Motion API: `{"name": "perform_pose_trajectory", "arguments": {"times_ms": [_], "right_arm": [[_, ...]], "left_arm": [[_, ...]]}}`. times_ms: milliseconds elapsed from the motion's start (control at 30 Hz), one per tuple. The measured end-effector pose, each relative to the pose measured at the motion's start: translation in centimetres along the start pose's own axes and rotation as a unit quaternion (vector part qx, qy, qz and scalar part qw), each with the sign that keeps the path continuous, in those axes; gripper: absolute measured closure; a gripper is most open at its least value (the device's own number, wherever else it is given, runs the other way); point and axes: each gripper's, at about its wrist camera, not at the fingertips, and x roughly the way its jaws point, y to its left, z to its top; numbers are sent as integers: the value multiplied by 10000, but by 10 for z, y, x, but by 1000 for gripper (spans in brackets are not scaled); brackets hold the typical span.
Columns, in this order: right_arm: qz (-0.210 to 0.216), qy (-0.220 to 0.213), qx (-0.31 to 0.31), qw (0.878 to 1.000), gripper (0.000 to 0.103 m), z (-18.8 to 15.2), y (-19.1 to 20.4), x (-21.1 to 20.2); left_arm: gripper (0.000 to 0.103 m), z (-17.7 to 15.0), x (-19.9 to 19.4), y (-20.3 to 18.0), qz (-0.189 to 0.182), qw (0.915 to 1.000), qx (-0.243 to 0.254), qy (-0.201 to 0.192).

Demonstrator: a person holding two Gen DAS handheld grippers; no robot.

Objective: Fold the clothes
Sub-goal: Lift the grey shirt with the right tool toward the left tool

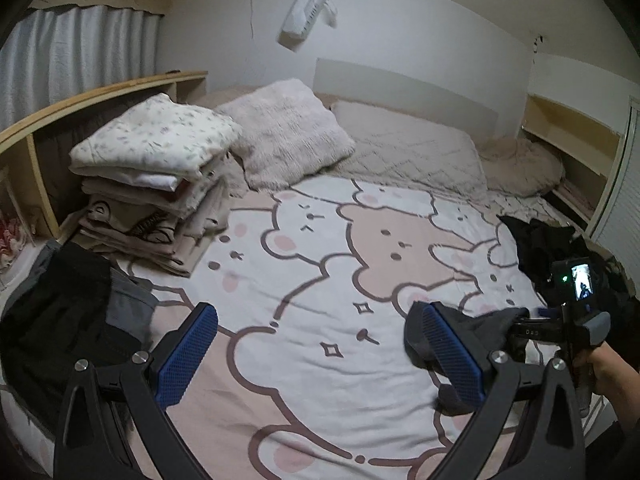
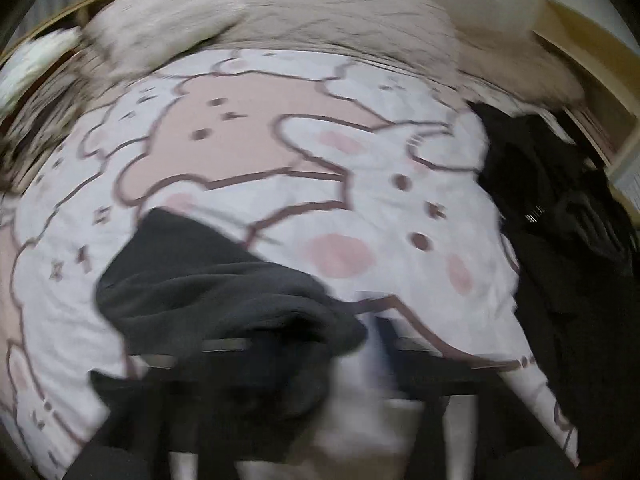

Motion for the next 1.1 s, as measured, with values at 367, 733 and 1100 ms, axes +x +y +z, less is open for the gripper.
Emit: {"name": "perform_pose_trajectory", "arguments": {"times_ms": [367, 733, 1100], "right_arm": [[467, -785, -242, 9955, 6, -59, 31, -65], [-41, -1074, -1194, 9870, 52, -126, 174, -32], [-495, -984, -1355, 9846, 92, -107, 170, -21]], "left_arm": [[0, -9, 10, -15, -86, 9997, 133, 158], [0, -10, -5, -12, -103, 9998, 158, -12], [0, -15, -4, 3, -18, 9999, 168, -10]]}}
